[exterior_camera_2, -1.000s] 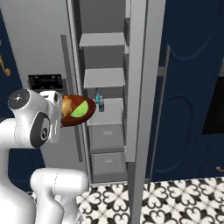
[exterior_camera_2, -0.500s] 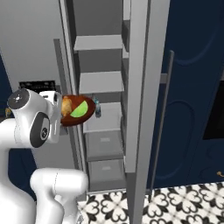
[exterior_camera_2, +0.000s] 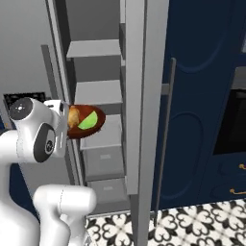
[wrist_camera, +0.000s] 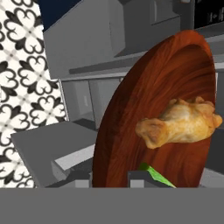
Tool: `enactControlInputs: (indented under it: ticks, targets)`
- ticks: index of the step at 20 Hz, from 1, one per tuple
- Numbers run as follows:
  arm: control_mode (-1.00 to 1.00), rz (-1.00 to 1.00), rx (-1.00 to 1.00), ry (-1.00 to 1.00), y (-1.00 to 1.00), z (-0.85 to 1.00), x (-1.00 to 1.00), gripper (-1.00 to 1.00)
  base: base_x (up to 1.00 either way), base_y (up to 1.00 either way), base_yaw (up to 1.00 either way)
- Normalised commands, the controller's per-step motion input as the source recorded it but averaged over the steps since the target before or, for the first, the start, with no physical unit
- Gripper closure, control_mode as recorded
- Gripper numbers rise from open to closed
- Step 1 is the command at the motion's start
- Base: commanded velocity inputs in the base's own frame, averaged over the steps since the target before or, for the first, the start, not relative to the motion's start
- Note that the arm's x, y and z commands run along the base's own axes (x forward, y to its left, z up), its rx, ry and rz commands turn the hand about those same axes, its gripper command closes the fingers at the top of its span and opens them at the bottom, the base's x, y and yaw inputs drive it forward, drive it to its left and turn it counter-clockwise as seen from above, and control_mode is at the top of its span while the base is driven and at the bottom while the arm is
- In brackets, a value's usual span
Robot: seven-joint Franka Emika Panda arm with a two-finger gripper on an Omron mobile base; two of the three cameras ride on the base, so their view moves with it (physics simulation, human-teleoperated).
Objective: Pick the chicken drumstick and lemon wedge from their plates and place them in the bowl. Then put the bowl in the fridge.
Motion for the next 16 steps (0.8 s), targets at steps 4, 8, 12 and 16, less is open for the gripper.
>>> enactControlInputs:
  ticks: [4,8,12,16]
  targets:
    - [1.0,0.0,0.0,0.0,0.0,0.0,0.0,1.0,0.57,-0.06,0.01]
    - [1.0,0.0,0.0,0.0,0.0,0.0,0.0,1.0,0.35,-0.1,0.02]
    - [1.0,0.0,0.0,0.0,0.0,0.0,0.0,1.0,0.09,-0.39,0.0]
    - [1.0,0.0,0.0,0.0,0.0,0.0,0.0,1.0,0.44,-0.13,0.0]
